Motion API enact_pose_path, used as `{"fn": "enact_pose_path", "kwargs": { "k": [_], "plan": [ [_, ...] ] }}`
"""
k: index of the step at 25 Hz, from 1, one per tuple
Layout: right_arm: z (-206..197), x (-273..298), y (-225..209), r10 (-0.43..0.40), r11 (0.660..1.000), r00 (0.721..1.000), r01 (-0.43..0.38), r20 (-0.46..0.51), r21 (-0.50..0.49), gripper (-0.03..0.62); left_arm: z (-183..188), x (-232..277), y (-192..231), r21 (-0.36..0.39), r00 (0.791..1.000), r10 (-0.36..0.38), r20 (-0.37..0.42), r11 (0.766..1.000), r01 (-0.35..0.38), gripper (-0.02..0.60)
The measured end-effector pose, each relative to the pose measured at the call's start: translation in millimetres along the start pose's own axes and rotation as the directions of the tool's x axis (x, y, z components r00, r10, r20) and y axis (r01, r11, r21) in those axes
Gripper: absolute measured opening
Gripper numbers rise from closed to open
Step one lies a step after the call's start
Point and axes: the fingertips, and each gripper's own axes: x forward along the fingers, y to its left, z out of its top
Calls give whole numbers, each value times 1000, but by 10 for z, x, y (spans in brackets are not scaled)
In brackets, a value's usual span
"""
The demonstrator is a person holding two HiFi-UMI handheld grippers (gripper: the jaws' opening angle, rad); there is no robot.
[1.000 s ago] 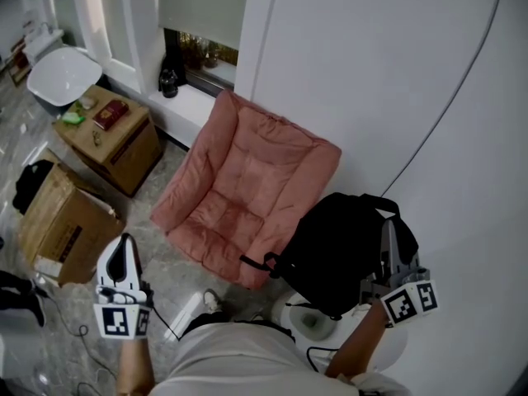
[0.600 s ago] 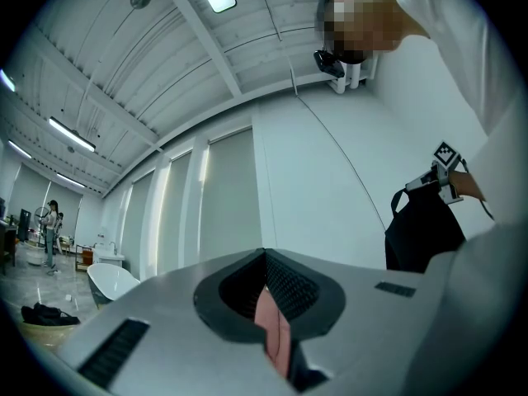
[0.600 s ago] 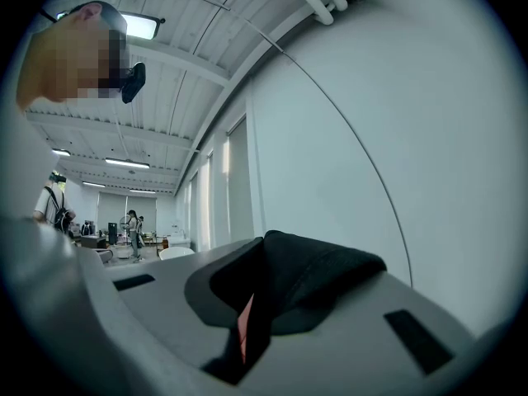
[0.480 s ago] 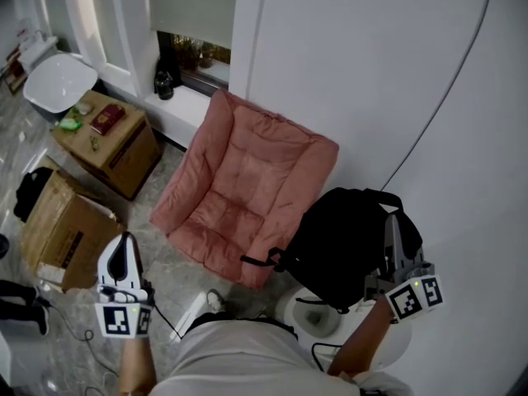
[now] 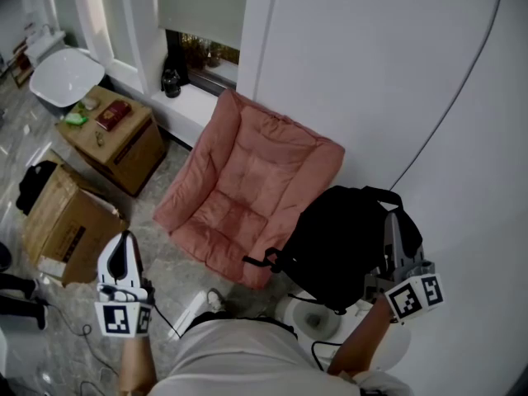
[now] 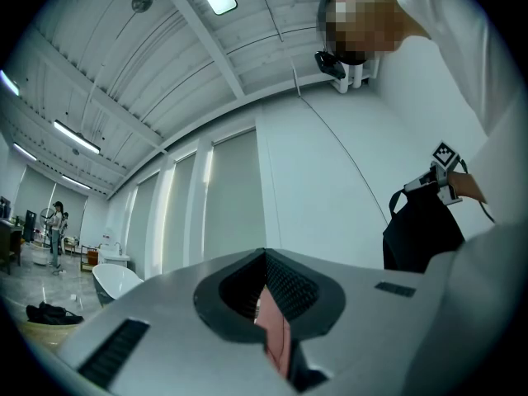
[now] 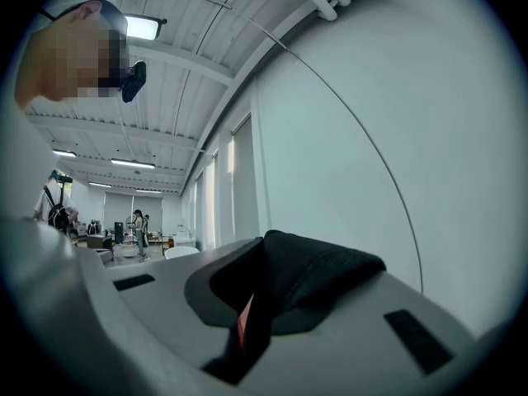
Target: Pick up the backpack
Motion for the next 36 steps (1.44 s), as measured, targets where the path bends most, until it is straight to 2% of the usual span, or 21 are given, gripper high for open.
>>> {"fn": "enact_pose_path", "kwargs": {
  "k": [12,17,23,27,36],
  "plan": [
    [-69,281,78,47,999,999,-47,-21,-5,35,36,38,54,3,999,33,4,999,-33,15],
    [-62,309,24,30,999,1000,-30,-9,16,35,34,3,96,8,999,39,1,999,-39,15],
    [-45,355,39,40,999,999,-40,-5,-14,35,-2,-64,143,13,998,63,-5,998,-63,15],
    [-66,377,40,36,999,999,-36,-14,-14,34,31,-51,117,12,999,45,14,999,-45,15],
    [-111,513,-69,31,1000,999,-31,-29,4,35,-34,87,128,15,998,59,-21,998,-59,15]
  ]
}}
